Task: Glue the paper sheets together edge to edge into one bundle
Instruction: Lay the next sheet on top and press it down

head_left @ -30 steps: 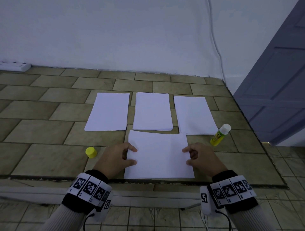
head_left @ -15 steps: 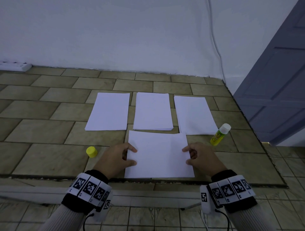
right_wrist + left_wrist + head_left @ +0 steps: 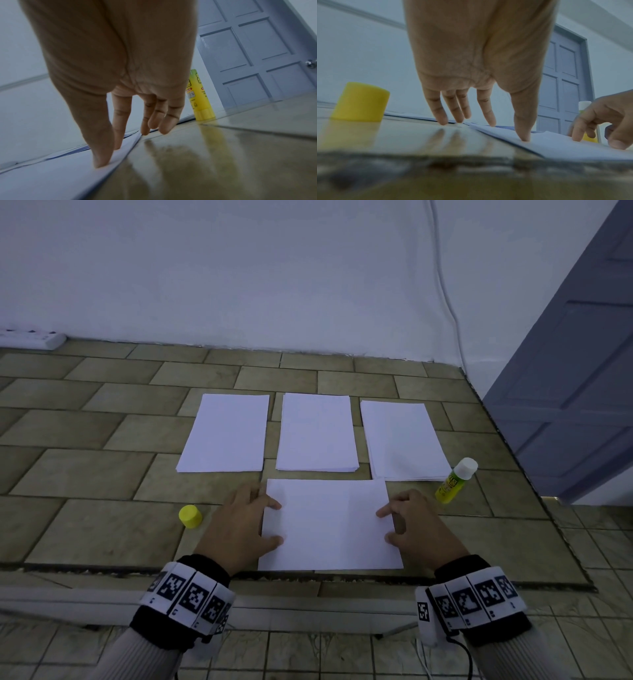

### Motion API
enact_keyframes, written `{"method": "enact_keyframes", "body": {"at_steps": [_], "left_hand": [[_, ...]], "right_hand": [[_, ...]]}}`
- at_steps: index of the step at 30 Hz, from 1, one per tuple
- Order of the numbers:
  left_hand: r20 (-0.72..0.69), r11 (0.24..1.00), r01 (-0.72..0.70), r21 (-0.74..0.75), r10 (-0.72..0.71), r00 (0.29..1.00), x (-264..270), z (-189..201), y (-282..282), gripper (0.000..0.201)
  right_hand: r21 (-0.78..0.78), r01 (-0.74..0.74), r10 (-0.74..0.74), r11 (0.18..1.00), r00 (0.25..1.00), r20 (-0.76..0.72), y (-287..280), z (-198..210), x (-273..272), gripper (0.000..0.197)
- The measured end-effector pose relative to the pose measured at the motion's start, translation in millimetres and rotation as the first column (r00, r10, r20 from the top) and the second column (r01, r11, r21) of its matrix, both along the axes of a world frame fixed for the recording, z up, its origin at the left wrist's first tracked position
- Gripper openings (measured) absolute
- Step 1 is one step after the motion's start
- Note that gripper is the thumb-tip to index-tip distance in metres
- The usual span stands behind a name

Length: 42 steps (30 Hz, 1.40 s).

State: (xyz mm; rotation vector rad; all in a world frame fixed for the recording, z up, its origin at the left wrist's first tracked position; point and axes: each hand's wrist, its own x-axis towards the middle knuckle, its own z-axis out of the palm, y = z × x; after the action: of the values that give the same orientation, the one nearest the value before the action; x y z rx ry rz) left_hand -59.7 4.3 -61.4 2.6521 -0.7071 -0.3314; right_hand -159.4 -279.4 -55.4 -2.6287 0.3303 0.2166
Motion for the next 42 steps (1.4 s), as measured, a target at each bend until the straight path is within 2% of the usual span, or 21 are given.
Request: {"method": "enact_keyframes", "body": {"at_steps": [2, 5, 6, 10, 12, 14, 16, 20, 21, 23, 25, 28, 31, 34, 37, 39, 42], "left_hand": [[0.012, 1.000, 0.009, 0.016, -0.009, 1.000, -3, -2, -6, 0.067], [0.055, 0.992, 0.029, 0.123, -0.036, 0.998, -5, -16, -18, 0.108], [0.087, 0.988, 0.033, 0.148, -0.046, 0.995, -4, -22, -20, 0.113], [0.191, 0.988, 0.037, 0.152, -0.067, 0.979, 0, -45, -17, 0.097], [0.198, 0.985, 0.047, 0.164, -0.079, 0.977, 0, -49, -14, 0.089], [0.193, 0.984, 0.060, 0.169, -0.093, 0.977, -1, -49, -13, 0.084], [0.202, 0.982, 0.071, 0.175, -0.106, 0.974, -1, -47, -13, 0.081], [0.211, 0.976, 0.084, 0.199, -0.126, 0.969, -1, -48, -12, 0.080], [0.211, 0.977, 0.081, 0.198, -0.123, 0.970, -1, -49, -12, 0.081], [0.224, 0.976, 0.068, 0.206, -0.114, 0.968, -1, -50, -13, 0.082], [0.222, 0.973, 0.056, 0.224, -0.107, 0.969, 0, -49, -15, 0.082], [0.225, 0.972, 0.056, 0.229, -0.108, 0.968, 0, -49, -15, 0.082], [0.241, 0.973, 0.061, 0.222, -0.115, 0.964, 0, -49, -13, 0.082], [0.246, 0.973, 0.062, 0.223, -0.117, 0.962, 0, -50, -13, 0.081], [0.243, 0.974, 0.063, 0.218, -0.117, 0.963, 0, -51, -13, 0.082], [0.244, 0.973, 0.062, 0.222, -0.117, 0.963, 0, -51, -14, 0.082], [0.251, 0.973, 0.057, 0.225, -0.114, 0.961, 0, -51, -14, 0.081]], "right_hand": [[-0.064, -0.013, 0.012, 0.998, 1.000, -0.011, 2, 3, 0, 0.042], [-0.107, -0.007, 0.005, 0.994, 1.000, -0.013, 6, 6, -1, 0.040], [-0.125, -0.008, 0.006, 0.992, 1.000, -0.015, 7, 7, -1, 0.040], [-0.263, -0.024, 0.036, 0.964, 0.999, 0.041, 22, 11, -4, 0.034], [-0.205, -0.054, 0.072, 0.977, 0.994, 0.081, 40, 15, -2, 0.049], [-0.120, -0.158, 0.165, 0.980, 0.985, 0.053, 65, 14, 3, 0.071], [-0.121, -0.272, 0.277, 0.955, 0.960, 0.027, 91, 5, 12, 0.086], [-0.169, -0.363, 0.375, 0.916, 0.926, 0.044, 116, -21, 31, 0.097], [-0.196, -0.369, 0.377, 0.909, 0.926, 0.006, 116, -23, 34, 0.095], [-0.239, -0.311, 0.309, 0.920, 0.950, -0.045, 112, -29, 36, 0.086], [-0.246, -0.261, 0.262, 0.933, 0.965, -0.028, 101, -33, 34, 0.080], [-0.287, -0.212, 0.236, 0.934, 0.971, 0.048, 74, -34, 25, 0.089], [-0.299, -0.161, 0.179, 0.940, 0.983, 0.034, 40, -37, 11, 0.097], [-0.323, -0.086, 0.107, 0.942, 0.993, 0.046, 16, -35, -2, 0.096], [-0.359, -0.033, 0.040, 0.933, 0.999, 0.014, 13, -30, -5, 0.087], [-0.380, 0.005, 0.013, 0.925, 0.999, 0.043, 20, -25, -4, 0.092], [-0.339, -0.055, 0.083, 0.939, 0.994, 0.069, 42, -18, 3, 0.095]]}}
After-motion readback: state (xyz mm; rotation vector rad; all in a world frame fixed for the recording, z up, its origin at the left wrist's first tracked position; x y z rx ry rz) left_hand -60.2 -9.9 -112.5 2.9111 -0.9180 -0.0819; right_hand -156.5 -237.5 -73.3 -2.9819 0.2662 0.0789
